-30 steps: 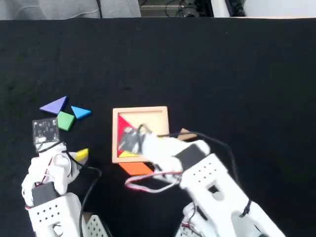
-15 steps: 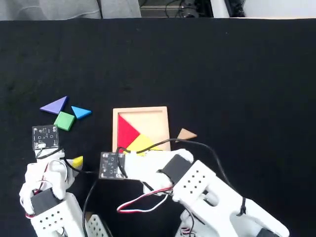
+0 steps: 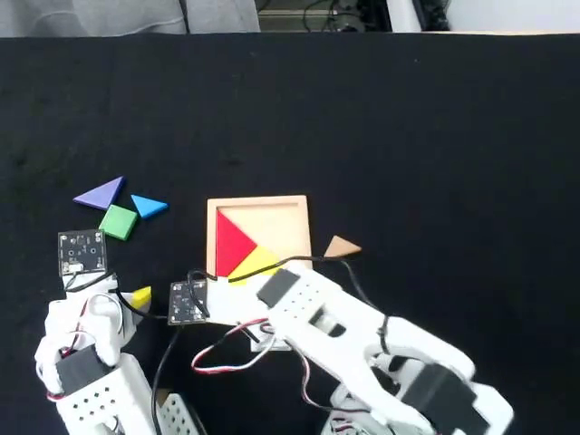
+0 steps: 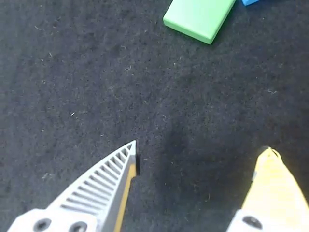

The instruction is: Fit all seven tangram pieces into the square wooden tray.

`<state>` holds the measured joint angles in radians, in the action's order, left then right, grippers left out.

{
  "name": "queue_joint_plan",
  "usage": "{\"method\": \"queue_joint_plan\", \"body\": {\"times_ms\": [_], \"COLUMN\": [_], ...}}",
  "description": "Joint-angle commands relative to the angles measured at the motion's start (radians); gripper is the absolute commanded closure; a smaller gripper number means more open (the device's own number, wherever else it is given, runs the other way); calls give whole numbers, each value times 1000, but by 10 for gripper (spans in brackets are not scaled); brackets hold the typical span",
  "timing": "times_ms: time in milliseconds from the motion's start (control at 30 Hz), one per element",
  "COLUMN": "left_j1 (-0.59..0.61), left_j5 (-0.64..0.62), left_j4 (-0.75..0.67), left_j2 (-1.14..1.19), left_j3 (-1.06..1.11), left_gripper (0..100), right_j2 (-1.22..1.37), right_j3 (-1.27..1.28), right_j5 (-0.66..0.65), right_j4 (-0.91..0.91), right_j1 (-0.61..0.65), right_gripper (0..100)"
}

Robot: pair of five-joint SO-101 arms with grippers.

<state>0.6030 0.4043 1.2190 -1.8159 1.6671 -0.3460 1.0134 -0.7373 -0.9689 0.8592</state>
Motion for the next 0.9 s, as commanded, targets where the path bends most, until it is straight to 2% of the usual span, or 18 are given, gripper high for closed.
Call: {"method": "queue_joint_plan", "body": {"times_ms": [0,267,867], "left_j1": [10,15,12], "left_j5": [5,5,5], "left_j4": [-15,-15,-15], "left_j2": [-8,-8,-8], "left_j3": [-7,-7,-7], "left_gripper": [626,626,626], "right_j2": [21,27,27], "right_j3": [-51,-50,-28], "right_j5": [-8,44,44], "right_j4": [23,138,147], "right_j1": [20,-48,-48], "right_gripper": [815,815,822]}}
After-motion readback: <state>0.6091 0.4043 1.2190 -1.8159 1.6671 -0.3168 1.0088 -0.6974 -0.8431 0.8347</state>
